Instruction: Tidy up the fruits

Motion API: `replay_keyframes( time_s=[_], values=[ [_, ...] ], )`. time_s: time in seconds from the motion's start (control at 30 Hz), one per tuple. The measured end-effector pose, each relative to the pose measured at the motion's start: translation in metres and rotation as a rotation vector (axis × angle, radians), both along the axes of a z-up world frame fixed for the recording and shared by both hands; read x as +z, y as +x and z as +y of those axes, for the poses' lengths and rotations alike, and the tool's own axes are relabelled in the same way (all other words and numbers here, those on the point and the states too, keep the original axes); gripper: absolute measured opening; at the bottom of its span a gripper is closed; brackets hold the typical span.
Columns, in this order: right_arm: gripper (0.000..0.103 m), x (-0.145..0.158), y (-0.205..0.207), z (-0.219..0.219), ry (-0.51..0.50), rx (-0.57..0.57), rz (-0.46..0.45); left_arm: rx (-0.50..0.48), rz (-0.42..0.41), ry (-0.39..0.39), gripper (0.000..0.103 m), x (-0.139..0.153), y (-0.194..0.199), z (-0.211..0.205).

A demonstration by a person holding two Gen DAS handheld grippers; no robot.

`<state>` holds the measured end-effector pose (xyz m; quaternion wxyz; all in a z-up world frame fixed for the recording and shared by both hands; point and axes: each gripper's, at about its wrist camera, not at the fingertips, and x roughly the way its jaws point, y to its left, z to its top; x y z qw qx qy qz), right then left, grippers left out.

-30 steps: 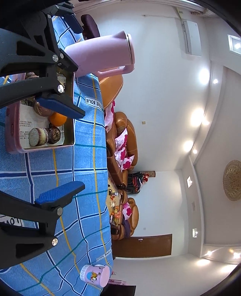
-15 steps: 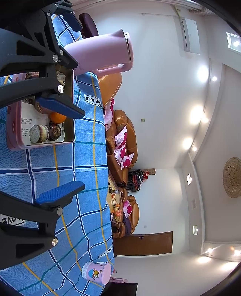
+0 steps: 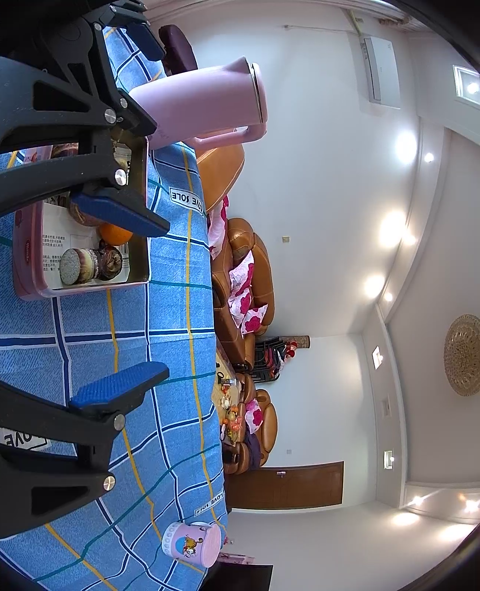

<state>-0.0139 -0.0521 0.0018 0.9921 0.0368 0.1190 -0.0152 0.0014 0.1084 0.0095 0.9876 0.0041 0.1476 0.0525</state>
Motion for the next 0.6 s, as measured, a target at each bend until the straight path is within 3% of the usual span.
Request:
replay_keyframes(
  time_s=[0.6],
  values=[
    [0.072, -0.0014, 0.0009, -0.0020, -0.002, -0.003, 0.006, 0.000, 0.000, 0.000, 0.103, -0.0002, 0.0001, 0.0001]
  ],
)
